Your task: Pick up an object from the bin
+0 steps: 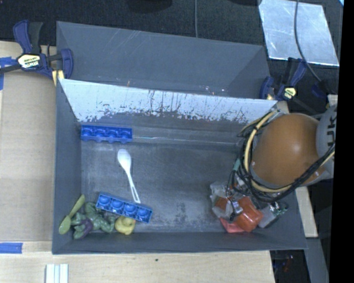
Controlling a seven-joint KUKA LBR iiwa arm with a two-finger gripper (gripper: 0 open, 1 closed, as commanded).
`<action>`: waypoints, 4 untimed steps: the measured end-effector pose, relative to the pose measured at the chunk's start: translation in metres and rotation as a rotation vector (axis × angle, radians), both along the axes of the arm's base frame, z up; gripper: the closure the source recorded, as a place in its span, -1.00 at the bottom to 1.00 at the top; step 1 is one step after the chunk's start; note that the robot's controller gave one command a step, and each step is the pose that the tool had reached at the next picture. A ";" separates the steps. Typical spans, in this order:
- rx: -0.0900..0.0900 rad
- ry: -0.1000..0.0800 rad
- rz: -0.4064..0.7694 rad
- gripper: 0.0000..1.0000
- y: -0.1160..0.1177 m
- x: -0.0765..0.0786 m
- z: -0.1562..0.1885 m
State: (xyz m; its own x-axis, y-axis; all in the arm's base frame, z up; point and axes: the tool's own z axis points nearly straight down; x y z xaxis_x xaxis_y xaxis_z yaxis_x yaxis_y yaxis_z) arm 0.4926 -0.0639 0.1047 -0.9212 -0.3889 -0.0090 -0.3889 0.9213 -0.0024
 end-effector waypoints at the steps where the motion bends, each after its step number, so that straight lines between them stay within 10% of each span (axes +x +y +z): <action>1: 0.002 0.004 0.023 -1.00 -0.016 -0.005 0.013; 3: 0.036 -0.001 -0.084 -1.00 -0.042 -0.003 0.005; 4: 0.040 -0.003 -0.077 1.00 -0.043 -0.003 0.004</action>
Offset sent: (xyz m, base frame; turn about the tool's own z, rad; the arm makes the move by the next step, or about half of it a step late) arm -0.0068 -0.0794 -0.0047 0.0614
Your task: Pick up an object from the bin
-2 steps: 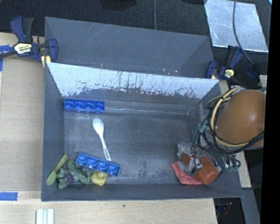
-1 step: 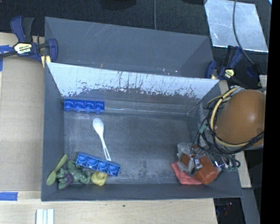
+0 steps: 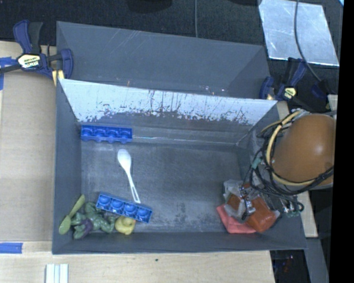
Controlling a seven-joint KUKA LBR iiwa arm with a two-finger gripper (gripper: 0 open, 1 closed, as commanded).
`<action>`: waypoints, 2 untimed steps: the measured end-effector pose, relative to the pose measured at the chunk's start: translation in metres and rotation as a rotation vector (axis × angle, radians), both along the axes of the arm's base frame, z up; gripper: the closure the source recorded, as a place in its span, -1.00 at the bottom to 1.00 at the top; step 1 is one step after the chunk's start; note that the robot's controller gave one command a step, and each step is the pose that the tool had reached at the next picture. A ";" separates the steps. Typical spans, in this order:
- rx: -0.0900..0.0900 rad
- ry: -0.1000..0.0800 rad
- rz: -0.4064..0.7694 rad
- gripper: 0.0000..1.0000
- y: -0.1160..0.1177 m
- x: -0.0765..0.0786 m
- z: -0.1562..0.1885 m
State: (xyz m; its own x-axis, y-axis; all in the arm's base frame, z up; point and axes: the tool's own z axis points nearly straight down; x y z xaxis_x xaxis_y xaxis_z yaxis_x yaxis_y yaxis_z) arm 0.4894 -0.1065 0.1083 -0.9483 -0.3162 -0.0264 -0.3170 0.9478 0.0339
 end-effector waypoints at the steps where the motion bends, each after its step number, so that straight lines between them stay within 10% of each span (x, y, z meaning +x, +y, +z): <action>1: 0.000 0.000 0.000 1.00 0.000 0.000 0.000; 2: 0.001 0.004 0.002 1.00 0.001 -0.001 0.007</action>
Offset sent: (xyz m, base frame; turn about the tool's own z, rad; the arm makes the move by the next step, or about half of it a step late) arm 0.0001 0.0001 0.0376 0.0000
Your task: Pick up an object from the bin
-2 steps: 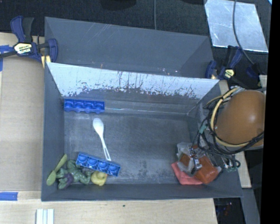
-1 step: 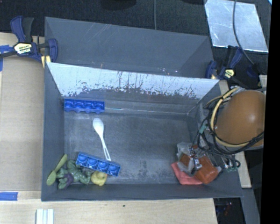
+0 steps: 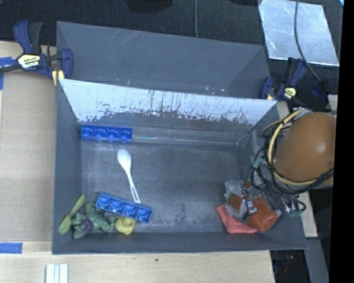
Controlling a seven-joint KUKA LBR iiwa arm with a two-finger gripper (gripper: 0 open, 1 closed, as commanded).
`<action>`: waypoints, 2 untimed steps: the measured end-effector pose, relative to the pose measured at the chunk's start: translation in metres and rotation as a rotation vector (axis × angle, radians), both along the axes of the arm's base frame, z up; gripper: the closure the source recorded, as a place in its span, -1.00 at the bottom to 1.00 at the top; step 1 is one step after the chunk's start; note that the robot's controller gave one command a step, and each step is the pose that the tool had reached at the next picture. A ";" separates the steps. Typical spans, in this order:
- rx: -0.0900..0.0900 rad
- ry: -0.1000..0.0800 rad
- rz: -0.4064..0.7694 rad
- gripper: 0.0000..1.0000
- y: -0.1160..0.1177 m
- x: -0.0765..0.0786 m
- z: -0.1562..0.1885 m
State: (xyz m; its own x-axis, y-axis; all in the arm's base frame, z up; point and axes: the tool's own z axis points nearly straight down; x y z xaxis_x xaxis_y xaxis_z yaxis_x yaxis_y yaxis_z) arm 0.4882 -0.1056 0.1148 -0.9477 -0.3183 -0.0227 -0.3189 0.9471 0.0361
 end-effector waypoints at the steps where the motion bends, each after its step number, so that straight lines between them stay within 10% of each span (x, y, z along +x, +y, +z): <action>1: -0.006 -0.001 -0.004 1.00 -0.004 0.000 0.029; 2: -0.006 0.002 -0.007 1.00 -0.005 -0.001 0.064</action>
Offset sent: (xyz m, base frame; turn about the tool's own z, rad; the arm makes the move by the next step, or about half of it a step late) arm -0.0005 -0.0036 0.1298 0.0020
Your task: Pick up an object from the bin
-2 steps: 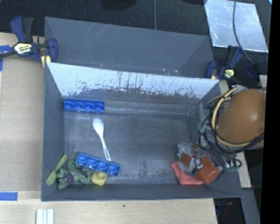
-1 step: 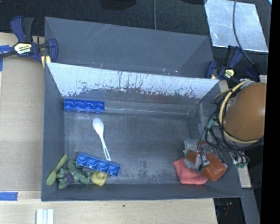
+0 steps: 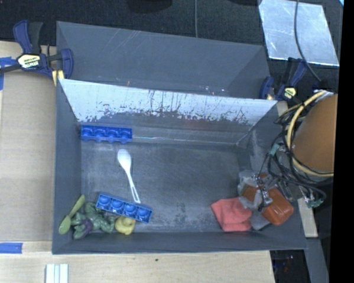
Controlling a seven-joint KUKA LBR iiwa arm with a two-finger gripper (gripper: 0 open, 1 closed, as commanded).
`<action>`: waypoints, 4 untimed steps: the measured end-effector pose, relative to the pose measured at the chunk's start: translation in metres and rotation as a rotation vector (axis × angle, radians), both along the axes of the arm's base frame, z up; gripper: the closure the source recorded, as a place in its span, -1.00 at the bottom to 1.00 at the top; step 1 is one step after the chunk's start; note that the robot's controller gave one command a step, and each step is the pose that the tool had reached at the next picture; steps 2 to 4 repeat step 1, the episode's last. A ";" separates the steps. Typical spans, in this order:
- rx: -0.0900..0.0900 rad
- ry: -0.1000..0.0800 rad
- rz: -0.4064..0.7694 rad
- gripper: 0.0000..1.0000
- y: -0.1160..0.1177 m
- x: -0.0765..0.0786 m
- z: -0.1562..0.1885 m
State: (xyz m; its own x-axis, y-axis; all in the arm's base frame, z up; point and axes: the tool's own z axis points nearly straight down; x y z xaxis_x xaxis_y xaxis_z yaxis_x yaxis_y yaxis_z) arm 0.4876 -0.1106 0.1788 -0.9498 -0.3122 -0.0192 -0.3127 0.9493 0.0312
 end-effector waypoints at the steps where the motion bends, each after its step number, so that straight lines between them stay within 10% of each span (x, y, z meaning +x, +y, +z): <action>1: -0.002 -0.008 -0.002 1.00 -0.001 0.002 0.031; 4: -0.002 -0.008 -0.002 1.00 -0.001 0.002 0.031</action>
Offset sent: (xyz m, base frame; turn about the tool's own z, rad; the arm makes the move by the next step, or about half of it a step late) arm 0.0011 -0.0007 0.0306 0.0011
